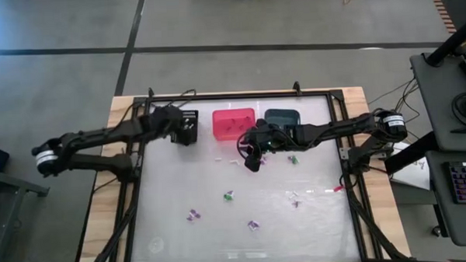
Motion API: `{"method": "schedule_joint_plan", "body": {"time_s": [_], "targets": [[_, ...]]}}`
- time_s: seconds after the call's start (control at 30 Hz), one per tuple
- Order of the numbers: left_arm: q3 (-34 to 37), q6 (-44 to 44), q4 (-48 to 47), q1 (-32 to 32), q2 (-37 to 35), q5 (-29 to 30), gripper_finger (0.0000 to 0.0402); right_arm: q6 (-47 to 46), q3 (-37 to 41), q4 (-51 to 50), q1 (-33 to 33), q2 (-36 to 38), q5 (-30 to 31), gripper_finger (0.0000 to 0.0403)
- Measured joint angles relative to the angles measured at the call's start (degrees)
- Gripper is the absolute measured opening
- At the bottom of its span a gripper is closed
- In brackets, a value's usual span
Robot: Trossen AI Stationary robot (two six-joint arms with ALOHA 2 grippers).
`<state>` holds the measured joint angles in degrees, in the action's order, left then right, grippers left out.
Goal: Sort Halloween decoration
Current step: Put the white bone toy into the black bin, then put the green skeleton toy into the blue bin
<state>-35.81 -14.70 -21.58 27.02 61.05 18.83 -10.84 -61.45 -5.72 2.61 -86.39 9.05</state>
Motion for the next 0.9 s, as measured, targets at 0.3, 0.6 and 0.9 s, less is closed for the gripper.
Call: {"method": "schedule_joint_plan", "body": {"time_s": [0.3,0.6,0.9], "targets": [[0.0,-0.3,0.0,3.6,5.1,0.0,0.0026,-1.4,0.0,0.0,-1.0,0.0,-0.1,0.0091],[0.0,0.6,0.0,3.5,6.5,0.1,0.004,-5.3,0.0,-0.6,-1.0,0.0,-3.7,0.0084],[0.0,0.6,0.3,1.6,3.7,-1.0,0.0043,-12.4,0.0,-6.9,-1.2,0.0,-7.9,0.0086]]}}
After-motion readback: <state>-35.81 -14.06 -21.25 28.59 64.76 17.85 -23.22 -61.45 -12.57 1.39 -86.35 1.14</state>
